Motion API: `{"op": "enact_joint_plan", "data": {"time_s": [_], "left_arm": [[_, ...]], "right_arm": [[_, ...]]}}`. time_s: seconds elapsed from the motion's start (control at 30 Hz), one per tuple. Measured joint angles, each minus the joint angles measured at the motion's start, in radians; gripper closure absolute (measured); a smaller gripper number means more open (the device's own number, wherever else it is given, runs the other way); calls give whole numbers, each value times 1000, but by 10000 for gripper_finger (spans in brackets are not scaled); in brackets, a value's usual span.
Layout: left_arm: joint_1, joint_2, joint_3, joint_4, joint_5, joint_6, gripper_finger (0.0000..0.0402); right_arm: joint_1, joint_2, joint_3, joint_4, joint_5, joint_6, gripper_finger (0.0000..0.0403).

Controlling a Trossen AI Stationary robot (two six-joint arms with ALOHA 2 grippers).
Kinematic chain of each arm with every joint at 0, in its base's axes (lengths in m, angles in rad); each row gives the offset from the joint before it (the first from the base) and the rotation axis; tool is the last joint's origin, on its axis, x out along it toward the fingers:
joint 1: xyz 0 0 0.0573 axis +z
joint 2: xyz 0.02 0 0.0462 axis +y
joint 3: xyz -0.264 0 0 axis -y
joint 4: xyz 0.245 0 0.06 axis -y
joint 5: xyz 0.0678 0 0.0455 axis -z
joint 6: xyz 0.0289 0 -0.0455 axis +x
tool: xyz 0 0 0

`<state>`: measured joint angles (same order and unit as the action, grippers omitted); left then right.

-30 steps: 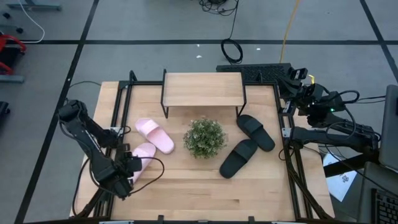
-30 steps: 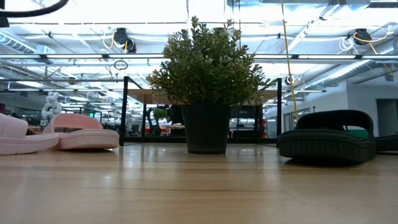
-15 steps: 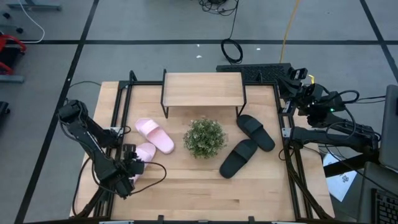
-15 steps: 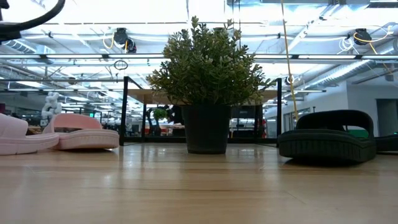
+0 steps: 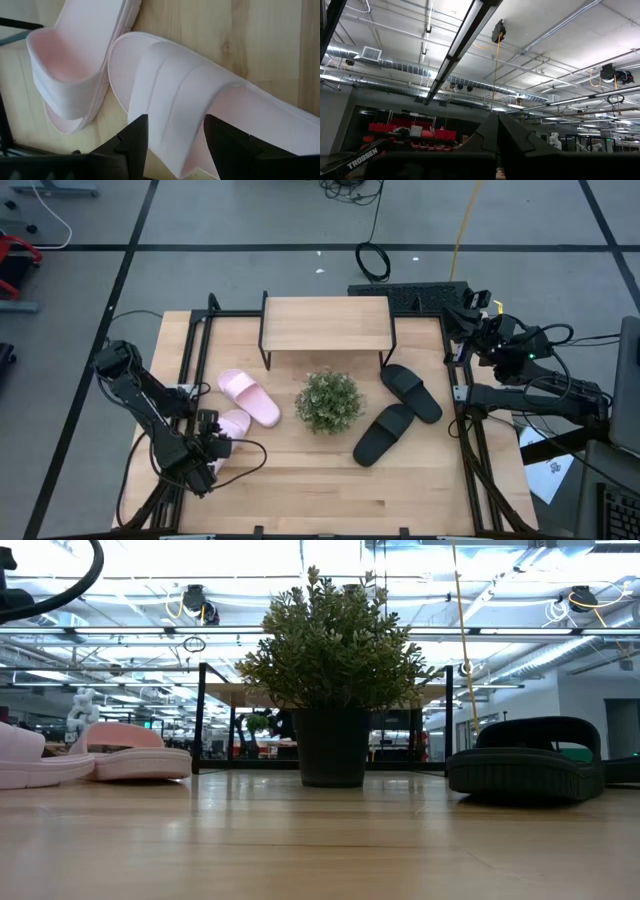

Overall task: Pick and place slides into the shelf
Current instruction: Put the bottom pink slipper on the shelf

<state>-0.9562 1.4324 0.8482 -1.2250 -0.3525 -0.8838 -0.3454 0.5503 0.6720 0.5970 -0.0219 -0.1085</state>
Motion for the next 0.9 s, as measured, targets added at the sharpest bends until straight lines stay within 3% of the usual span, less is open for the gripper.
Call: {"op": "enact_joint_plan", "data": {"time_s": [0.53, 0.9], "left_arm": [[0, 0, -64, 46, -15, 18, 224], [0, 0, -90, 162, -16, -12, 387]], "right_arm": [[0, 1, 0, -6, 0, 44, 403], [0, 1, 0, -16, 0, 44, 403]]}}
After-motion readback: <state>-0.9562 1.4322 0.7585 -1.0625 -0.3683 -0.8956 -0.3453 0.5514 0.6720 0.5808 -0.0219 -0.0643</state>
